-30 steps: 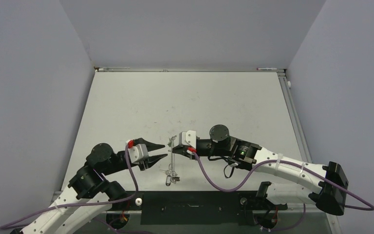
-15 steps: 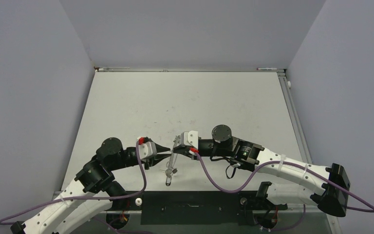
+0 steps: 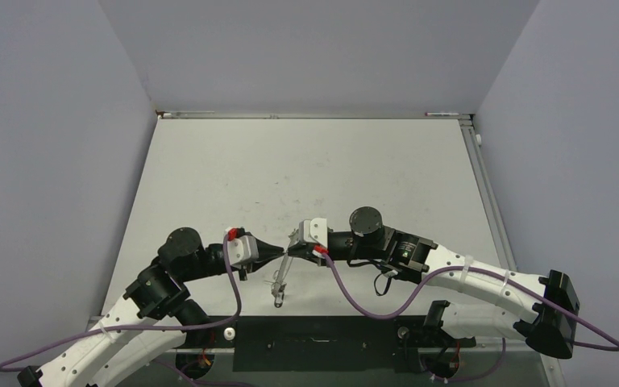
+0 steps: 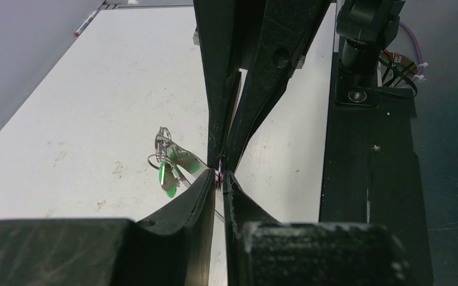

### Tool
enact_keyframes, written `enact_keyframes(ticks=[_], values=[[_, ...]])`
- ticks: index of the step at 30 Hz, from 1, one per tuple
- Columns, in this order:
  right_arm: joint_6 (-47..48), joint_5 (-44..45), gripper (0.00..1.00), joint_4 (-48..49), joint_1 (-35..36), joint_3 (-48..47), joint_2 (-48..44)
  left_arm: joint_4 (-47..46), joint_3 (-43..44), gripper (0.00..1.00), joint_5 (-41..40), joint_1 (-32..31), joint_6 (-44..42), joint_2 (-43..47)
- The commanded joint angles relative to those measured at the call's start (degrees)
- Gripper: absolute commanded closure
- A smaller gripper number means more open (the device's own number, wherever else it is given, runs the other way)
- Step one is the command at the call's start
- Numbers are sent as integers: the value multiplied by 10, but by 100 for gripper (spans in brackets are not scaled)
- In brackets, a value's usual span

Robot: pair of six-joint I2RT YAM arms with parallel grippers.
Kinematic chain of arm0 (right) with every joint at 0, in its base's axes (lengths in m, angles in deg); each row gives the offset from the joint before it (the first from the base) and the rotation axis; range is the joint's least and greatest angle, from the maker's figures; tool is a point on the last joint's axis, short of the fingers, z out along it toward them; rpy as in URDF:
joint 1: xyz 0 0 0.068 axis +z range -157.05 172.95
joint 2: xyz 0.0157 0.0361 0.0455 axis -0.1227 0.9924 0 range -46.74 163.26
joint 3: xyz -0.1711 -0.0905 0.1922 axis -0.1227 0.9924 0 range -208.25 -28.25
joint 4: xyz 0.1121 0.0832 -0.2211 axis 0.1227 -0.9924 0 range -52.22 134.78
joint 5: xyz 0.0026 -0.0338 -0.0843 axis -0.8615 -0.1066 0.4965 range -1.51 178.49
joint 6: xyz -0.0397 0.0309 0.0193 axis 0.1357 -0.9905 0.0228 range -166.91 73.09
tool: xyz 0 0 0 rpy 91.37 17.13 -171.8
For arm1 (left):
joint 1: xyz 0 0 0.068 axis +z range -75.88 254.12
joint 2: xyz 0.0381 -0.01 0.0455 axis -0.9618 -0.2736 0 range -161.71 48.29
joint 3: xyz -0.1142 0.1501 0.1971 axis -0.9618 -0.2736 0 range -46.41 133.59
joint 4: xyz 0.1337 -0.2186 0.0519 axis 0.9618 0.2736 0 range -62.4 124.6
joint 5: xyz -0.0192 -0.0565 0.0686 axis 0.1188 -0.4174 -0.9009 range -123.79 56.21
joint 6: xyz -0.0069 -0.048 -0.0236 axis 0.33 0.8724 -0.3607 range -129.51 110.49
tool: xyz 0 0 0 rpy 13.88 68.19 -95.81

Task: Put the keys on the keyring

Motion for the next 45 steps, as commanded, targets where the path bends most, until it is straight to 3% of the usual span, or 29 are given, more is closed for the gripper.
enact_keyframes(ticks=[1,9,21,24,26,33,35,37,45], values=[[7,-25,95,29,-1,-26,-16,-34,3,93,22,-2,-2,0],[7,-30,95,31,-1,-28,-21,-36,-1,85,23,-2,0,1],[3,-40,95,41,-1,-25,-26,-43,-6,85,34,-1,4,-6],[1,-45,95,42,-1,-25,-23,-56,-12,90,39,-1,13,-6],[1,-47,95,42,-2,-25,-22,-62,-15,100,45,-2,18,-6],[-6,-25,95,43,-1,-21,-25,-76,-23,100,32,-1,50,-4],[-11,5,67,36,-3,-20,-30,-71,-22,100,13,-1,50,0],[-15,51,55,35,-3,-14,-44,-72,-23,100,-8,2,53,8],[-42,226,49,60,-5,29,-125,-92,-33,100,-27,55,77,21]])
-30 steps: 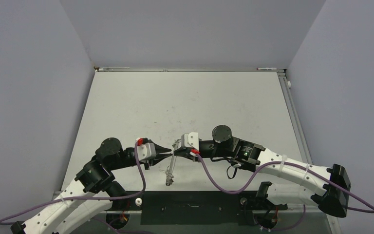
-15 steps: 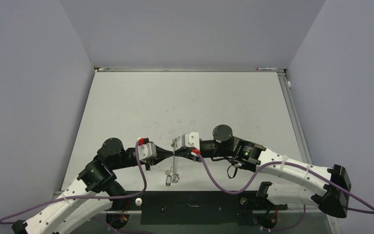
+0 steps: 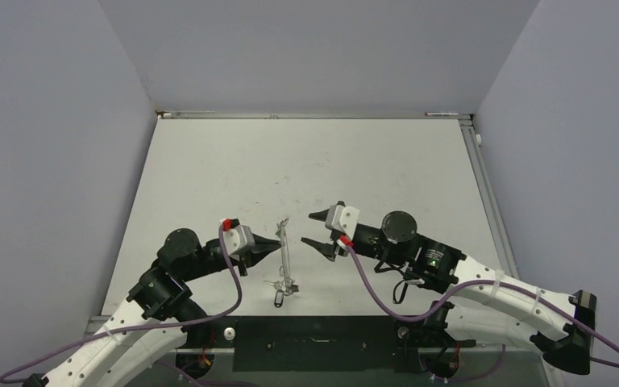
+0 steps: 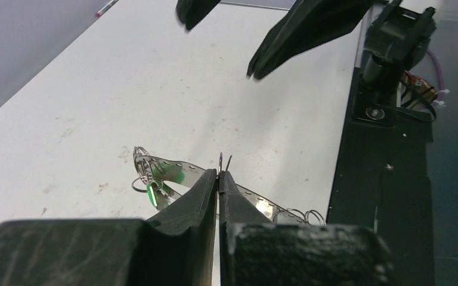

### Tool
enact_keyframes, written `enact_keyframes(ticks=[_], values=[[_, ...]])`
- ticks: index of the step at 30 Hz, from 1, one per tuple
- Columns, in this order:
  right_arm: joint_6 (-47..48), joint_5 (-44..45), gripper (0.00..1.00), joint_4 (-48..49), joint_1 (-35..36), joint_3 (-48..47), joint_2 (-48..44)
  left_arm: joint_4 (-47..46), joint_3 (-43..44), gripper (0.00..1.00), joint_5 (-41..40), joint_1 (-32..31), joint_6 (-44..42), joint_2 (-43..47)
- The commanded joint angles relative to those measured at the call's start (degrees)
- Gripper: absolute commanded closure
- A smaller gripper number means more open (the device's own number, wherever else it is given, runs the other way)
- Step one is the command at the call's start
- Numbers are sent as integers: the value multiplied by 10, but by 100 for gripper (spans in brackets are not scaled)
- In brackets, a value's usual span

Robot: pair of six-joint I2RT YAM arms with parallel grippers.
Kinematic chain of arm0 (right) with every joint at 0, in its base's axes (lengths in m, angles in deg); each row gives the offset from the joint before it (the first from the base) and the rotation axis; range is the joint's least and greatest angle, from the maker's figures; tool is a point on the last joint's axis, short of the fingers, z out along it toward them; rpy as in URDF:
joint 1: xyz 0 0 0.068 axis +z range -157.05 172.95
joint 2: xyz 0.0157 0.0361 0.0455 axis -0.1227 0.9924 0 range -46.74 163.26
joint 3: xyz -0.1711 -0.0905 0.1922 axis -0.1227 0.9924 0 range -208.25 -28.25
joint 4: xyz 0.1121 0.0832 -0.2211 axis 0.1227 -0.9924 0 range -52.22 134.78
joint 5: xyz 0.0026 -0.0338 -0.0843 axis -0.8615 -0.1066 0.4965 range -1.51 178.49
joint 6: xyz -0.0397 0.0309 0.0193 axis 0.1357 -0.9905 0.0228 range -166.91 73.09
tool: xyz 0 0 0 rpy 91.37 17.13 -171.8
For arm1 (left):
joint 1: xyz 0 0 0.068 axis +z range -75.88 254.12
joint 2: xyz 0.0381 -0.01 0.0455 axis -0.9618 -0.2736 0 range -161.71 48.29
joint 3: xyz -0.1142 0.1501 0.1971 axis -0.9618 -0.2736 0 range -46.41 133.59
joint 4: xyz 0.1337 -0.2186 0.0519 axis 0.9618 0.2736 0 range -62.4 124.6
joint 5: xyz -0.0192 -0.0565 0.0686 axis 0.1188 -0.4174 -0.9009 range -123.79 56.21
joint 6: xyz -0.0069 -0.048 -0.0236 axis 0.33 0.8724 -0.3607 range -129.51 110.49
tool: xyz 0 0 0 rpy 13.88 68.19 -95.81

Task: Put the keys on the keyring

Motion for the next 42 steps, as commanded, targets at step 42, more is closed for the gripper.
enact_keyframes(ticks=[42], values=[[-592,529,45,20,214,2,361,-5,-10,100,-308,101,41,79]])
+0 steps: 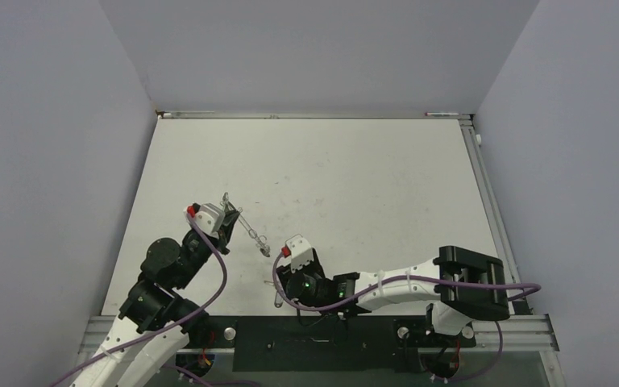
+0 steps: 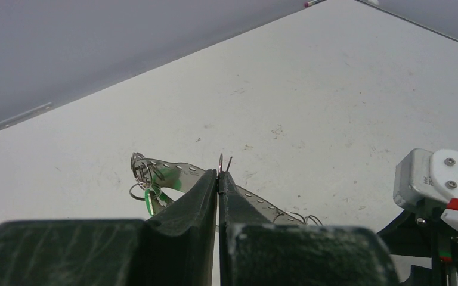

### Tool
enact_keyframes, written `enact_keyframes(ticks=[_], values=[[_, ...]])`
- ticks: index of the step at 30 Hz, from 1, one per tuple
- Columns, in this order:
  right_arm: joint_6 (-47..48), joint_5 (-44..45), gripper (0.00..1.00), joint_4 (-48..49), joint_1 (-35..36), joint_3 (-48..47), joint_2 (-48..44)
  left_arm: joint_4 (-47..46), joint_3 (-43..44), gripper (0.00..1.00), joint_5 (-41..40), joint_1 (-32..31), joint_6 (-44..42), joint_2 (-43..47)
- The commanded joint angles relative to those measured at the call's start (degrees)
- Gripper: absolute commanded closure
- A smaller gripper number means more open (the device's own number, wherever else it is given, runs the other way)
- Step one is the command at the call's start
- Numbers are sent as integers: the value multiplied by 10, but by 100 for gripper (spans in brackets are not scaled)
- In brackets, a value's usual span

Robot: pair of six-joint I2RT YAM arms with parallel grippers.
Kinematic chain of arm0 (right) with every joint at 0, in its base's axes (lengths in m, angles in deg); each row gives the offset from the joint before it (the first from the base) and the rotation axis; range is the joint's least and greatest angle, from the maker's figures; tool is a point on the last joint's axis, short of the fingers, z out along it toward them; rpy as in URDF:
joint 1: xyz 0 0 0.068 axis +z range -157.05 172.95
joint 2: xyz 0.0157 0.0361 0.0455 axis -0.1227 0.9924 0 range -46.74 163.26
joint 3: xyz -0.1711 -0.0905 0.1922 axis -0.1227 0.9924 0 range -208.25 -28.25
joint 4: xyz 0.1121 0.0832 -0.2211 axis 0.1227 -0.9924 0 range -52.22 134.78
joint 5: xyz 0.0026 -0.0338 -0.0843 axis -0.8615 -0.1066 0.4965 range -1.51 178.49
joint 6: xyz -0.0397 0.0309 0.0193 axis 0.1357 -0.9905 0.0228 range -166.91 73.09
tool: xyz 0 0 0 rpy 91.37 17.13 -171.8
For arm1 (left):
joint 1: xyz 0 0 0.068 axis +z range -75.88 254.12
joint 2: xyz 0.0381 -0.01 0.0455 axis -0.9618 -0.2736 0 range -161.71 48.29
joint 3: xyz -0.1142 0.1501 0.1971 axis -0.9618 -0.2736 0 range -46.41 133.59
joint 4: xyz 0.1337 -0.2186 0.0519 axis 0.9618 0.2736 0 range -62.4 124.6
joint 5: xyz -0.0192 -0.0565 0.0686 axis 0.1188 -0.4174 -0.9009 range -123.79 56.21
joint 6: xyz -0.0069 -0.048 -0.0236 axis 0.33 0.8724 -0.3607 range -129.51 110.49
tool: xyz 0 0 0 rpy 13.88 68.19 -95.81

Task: Put the keys on the keyring

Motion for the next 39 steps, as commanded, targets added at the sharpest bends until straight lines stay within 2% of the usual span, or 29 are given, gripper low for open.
enact_keyframes(ticks=[1,11,26,39], values=[[-97,46,45,6,10,-34,29,-20,14,100,-21,4,33,-13],[-122,34,48,8,37,-72,76,-40,12,100,-23,7,108,-30],[-140,38,64,0,46,-92,118,-29,14,100,10,8,81,-25],[-143,36,76,-14,46,-111,149,-25,14,100,7,7,72,-14]])
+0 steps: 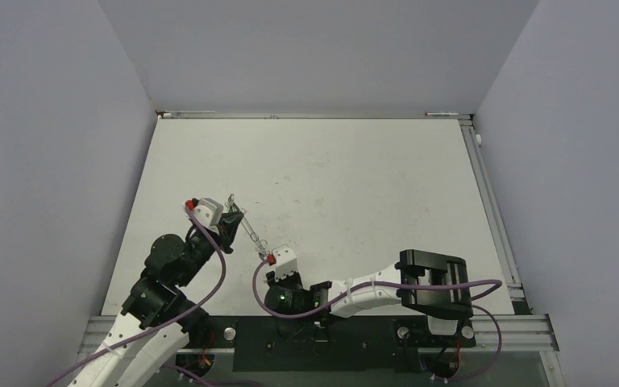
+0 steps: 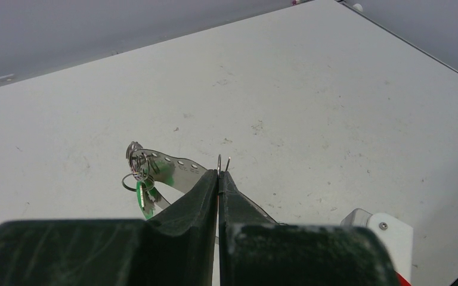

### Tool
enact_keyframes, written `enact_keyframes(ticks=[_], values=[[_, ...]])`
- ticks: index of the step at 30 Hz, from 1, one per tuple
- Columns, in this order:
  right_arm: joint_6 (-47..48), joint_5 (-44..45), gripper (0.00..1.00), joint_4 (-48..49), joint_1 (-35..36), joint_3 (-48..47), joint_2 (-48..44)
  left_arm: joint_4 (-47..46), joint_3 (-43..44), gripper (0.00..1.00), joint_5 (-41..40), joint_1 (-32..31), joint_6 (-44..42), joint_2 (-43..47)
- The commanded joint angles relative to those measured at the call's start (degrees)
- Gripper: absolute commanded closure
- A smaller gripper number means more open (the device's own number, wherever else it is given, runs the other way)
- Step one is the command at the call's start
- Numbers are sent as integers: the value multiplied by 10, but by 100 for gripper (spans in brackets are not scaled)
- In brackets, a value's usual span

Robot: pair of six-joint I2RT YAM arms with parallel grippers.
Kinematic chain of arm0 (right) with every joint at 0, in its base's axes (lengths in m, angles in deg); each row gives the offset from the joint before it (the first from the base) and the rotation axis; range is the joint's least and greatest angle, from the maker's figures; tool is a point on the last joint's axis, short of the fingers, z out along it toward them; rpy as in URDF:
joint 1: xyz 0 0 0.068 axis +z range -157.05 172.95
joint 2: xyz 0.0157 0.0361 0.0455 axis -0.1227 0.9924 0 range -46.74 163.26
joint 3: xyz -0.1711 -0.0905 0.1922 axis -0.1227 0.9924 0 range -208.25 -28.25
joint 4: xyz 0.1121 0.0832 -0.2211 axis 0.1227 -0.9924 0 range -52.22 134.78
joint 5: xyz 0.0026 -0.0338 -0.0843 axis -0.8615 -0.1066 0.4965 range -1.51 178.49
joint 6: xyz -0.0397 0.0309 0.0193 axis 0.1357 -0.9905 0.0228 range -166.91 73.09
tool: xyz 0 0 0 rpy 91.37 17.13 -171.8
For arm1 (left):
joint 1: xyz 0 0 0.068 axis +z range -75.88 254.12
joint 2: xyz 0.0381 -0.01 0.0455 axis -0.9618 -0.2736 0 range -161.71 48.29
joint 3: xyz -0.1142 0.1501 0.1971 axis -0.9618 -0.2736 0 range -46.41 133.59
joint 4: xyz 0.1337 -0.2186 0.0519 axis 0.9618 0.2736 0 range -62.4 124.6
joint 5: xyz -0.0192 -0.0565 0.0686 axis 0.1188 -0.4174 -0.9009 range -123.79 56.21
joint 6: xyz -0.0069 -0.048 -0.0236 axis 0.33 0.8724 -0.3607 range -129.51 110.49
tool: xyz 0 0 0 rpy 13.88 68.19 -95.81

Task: Put the keys on the keyring

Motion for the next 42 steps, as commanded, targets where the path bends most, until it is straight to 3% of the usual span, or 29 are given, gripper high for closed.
enact_keyframes(ticks=[1,13,28,42], values=[[-7,13,76,-6,8,-24,14,-23,14,100,6,4,-11,12],[-13,46,82,-46,20,-41,28,-17,16,100,12,3,-20,11],[-3,89,76,-85,38,-60,24,-15,16,100,18,3,-23,8],[2,88,82,-86,39,-69,51,-13,17,100,19,3,-24,7]])
